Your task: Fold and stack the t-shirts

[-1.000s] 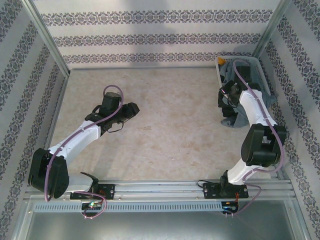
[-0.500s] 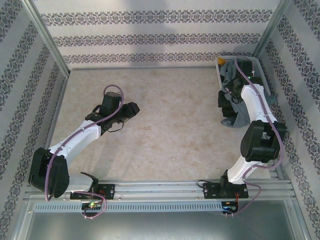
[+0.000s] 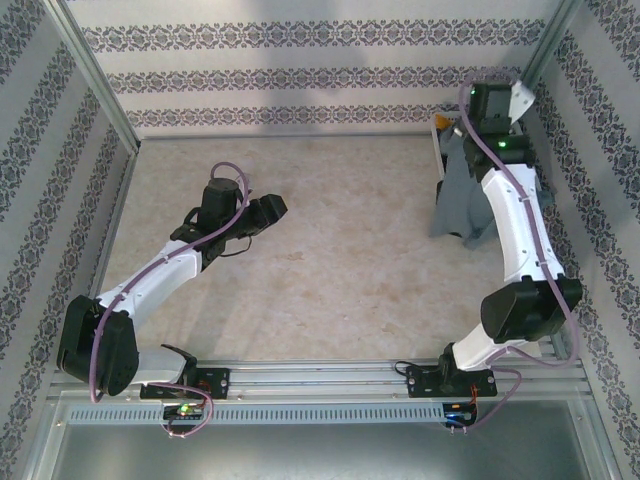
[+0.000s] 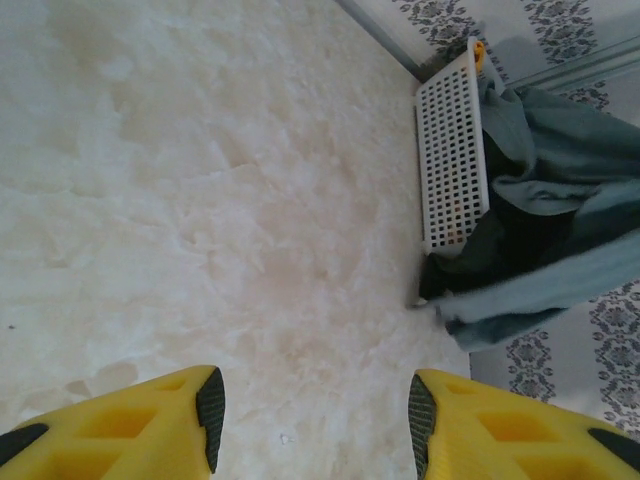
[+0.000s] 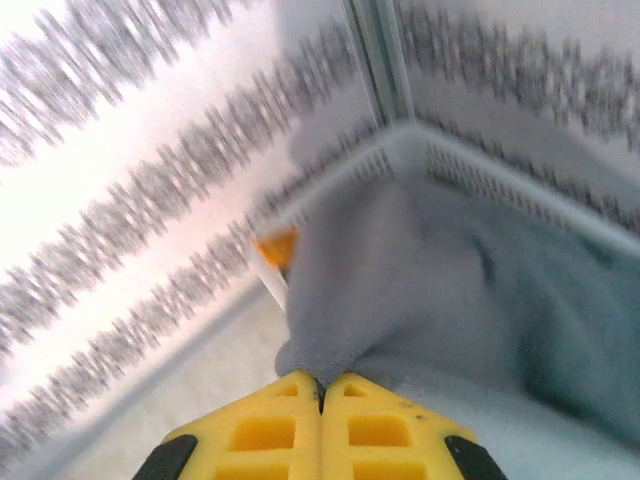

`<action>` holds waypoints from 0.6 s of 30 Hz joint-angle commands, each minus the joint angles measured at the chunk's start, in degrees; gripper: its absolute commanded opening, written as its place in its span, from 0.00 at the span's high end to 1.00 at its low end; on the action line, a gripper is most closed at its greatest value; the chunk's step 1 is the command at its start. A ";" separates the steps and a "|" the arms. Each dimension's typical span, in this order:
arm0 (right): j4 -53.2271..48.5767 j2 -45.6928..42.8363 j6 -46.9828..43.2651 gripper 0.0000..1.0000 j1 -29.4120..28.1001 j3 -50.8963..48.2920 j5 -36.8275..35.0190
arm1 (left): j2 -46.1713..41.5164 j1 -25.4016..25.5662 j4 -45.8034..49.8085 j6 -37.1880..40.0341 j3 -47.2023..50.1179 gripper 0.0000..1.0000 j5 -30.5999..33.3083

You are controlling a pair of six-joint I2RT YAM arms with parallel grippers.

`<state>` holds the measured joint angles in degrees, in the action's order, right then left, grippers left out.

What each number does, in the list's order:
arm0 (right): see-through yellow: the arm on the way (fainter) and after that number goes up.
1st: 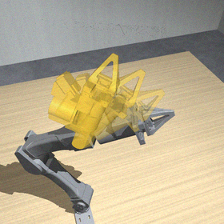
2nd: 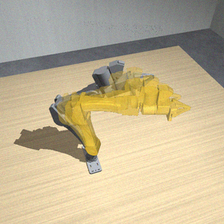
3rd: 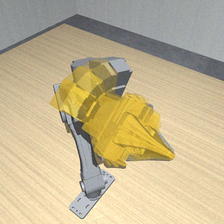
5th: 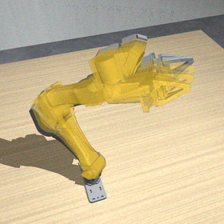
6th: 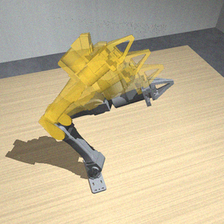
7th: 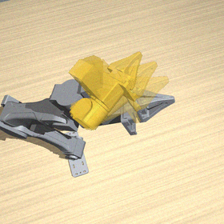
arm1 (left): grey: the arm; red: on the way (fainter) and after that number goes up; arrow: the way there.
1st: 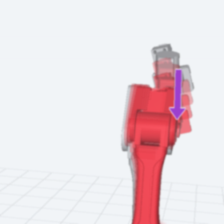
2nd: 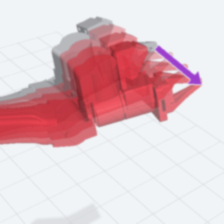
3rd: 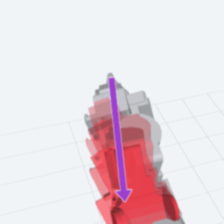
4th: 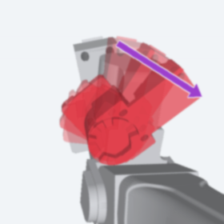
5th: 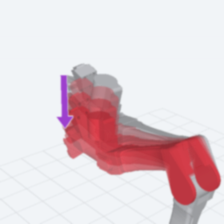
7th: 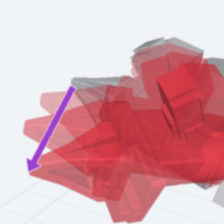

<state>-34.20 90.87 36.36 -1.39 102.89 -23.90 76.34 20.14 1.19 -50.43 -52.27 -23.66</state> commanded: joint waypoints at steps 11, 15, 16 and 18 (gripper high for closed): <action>15.50 19.69 -16.25 1.00 -9.98 58.29 10.90 | -5.85 -0.34 2.33 0.69 -0.70 0.48 1.24; 19.72 25.25 -18.86 1.00 -16.56 68.03 15.59 | -9.04 -0.41 5.61 1.33 -0.03 0.48 4.36; 21.26 24.87 -18.16 1.00 -17.85 66.27 17.18 | -9.83 -0.44 6.40 1.48 0.19 0.48 5.10; 23.71 23.31 -15.95 1.00 -20.96 59.60 20.89 | -11.67 -0.42 8.04 1.74 0.71 0.47 7.15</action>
<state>-16.84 114.61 20.80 -19.46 166.34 -10.48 67.40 20.14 5.13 -50.13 -52.36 -20.29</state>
